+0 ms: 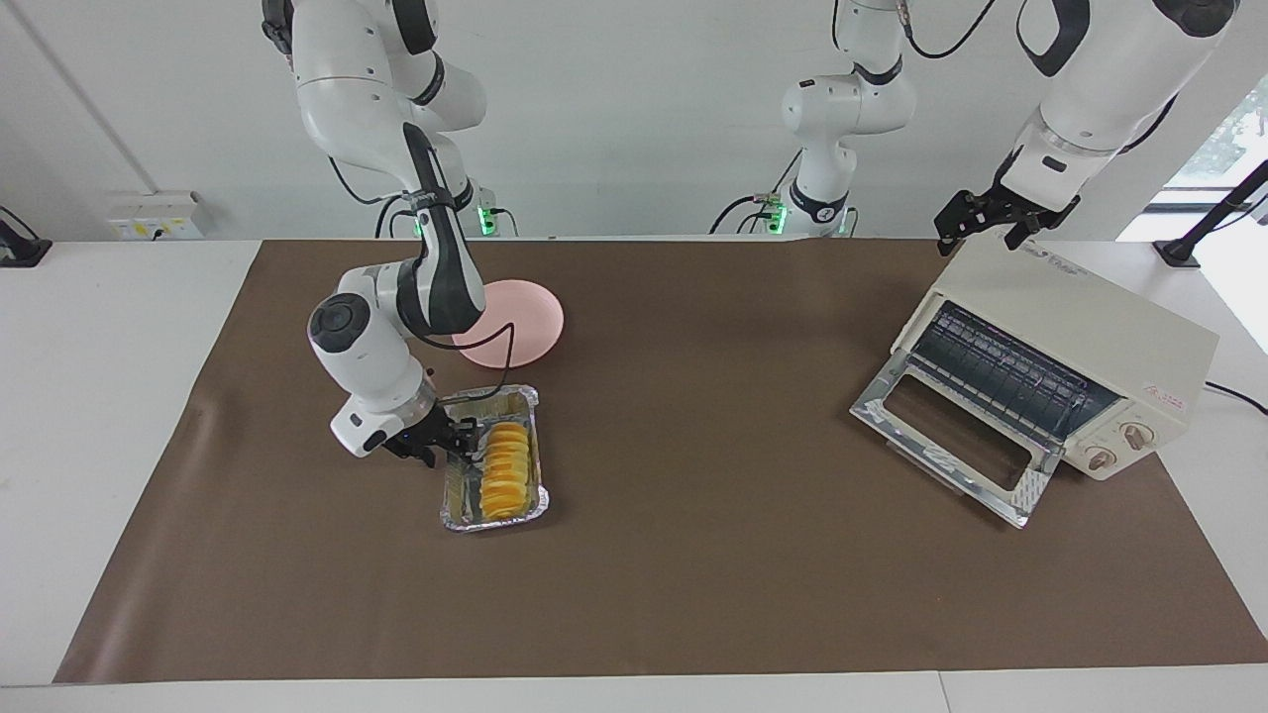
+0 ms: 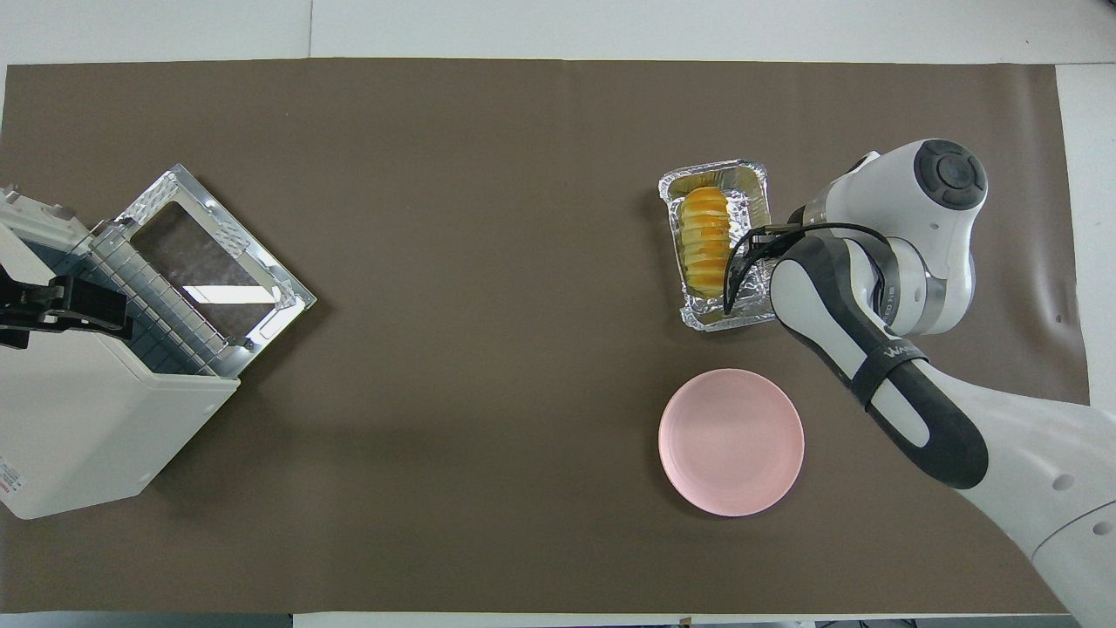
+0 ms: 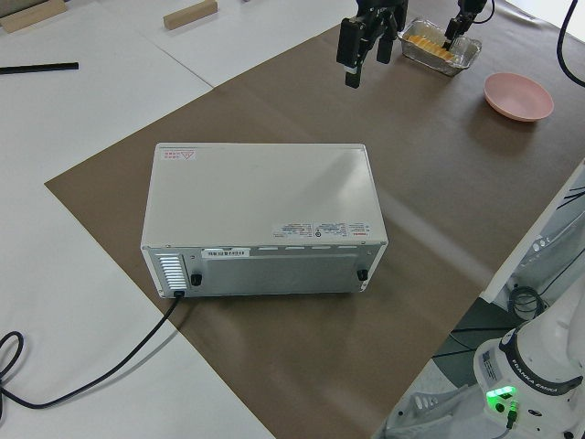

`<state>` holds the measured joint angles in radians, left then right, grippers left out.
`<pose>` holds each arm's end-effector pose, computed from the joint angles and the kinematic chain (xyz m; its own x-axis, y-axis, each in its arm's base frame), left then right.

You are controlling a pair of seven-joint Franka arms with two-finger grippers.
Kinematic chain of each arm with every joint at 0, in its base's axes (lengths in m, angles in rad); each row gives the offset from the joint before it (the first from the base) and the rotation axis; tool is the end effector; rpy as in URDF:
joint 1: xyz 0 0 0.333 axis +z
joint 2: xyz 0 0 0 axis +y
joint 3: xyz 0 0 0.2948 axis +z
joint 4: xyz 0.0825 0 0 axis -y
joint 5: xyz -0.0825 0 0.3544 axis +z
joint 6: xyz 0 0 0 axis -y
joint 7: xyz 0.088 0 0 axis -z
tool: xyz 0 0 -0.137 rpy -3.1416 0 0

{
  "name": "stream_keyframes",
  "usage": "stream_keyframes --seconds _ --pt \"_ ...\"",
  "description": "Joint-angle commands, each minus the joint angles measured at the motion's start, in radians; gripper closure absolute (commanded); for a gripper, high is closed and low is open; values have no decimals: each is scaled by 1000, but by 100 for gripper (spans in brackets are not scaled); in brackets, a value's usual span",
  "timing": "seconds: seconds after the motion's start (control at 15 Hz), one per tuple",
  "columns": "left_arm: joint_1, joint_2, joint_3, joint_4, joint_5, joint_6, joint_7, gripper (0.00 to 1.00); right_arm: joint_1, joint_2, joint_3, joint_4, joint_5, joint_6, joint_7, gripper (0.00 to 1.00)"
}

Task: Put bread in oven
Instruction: 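Push the foil tray with the right gripper toward the toaster oven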

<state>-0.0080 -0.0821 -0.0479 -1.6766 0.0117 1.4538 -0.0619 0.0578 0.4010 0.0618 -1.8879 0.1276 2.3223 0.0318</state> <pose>0.4815 -0.0260 0.5596 0.9902 0.0086 -0.1391 0.0053 -0.9997 -0.0243 0.6002 0.0759 0.2680 0.9997 -0.0046 0.0240 -0.0017 -0.9927 -0.1206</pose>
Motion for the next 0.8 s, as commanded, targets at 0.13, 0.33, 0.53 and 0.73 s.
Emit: stream_keyframes --seconds 0.13,0.33,0.53,0.73 --pt "8 -13 -1 -6 -16 -9 1 0 -3 -21 23 24 20 3 -6 100" --pt "8 -13 -1 -6 -16 -9 1 0 54 -17 29 50 78 8 22 100" --pt "8 -13 -1 -6 -16 -9 1 0 138 -10 29 136 84 -18 153 100" --pt "8 -13 -1 -6 -16 -9 1 0 242 10 29 179 93 -9 265 100"
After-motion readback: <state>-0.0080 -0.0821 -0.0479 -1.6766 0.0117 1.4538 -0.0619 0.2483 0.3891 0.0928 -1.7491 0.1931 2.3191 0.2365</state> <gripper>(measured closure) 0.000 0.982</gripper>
